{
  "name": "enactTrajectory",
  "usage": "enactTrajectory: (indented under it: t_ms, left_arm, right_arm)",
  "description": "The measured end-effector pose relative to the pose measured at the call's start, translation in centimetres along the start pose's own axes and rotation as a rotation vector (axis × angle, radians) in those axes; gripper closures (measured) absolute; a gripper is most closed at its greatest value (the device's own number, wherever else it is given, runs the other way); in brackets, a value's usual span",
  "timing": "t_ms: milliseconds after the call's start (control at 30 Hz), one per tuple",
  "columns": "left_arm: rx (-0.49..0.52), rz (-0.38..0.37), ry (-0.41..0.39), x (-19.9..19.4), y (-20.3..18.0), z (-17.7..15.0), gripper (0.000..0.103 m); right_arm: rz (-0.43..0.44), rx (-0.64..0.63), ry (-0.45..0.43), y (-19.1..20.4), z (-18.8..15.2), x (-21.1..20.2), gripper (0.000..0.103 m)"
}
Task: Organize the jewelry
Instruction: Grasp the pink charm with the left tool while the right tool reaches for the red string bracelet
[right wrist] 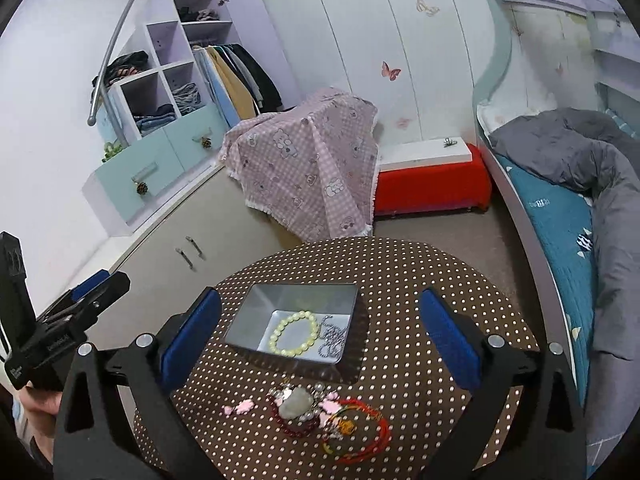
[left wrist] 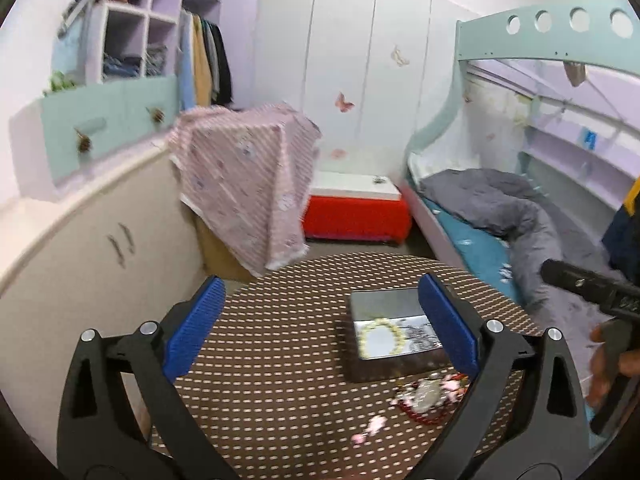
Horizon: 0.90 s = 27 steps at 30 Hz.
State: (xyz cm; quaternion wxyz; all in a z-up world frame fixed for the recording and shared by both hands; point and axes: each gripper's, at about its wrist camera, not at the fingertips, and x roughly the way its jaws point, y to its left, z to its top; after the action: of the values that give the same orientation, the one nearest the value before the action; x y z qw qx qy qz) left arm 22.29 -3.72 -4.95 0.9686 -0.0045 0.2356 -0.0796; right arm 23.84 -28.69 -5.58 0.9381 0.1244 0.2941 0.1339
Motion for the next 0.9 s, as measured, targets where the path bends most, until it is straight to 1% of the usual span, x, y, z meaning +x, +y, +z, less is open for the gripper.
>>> enactTrajectory:
  t_ms: [100, 233, 300, 500, 700, 833, 900]
  left_arm:
    - [0.008, 0.015, -0.011, -1.0, -0.2, -0.7, 0.008]
    - [0.011, 0.011, -0.009, -2.0, -0.4, -1.8, 0.008]
    - [0.008, 0.000, -0.007, -2.4, -0.2, -2.4, 0.008]
    - [-0.014, -0.010, 0.032, -2.7, 0.4, -4.2, 0.008]
    - [0.006, -0.009, 0.070, -2.5, 0.2, -6.1, 0.008]
    - [0.027, -0.017, 0.094, -2.1, 0.0, -7.4, 0.008]
    - [0.042, -0.023, 0.109, -1.8, -0.1, -7.9, 0.008]
  right_arm:
    - [-0.009, -0.016, -0.008, 0.9, -0.8, -1.0, 0.008]
    - [-0.020, -0.044, -0.013, 1.9, -2.0, -2.0, 0.008]
    - [-0.040, -0.050, -0.020, 2.2, -2.6, -2.5, 0.008]
    - [-0.107, -0.086, -0.024, 2.8, -3.9, -3.2, 0.008]
    - [-0.165, -0.117, -0.019, 3.8, -5.2, -3.1, 0.008]
    - [-0.189, -0.132, 0.005, 3.9, -6.3, -2.7, 0.008]
    - [-0.200, -0.128, 0.033, 3.3, -7.0, -2.3, 0.008]
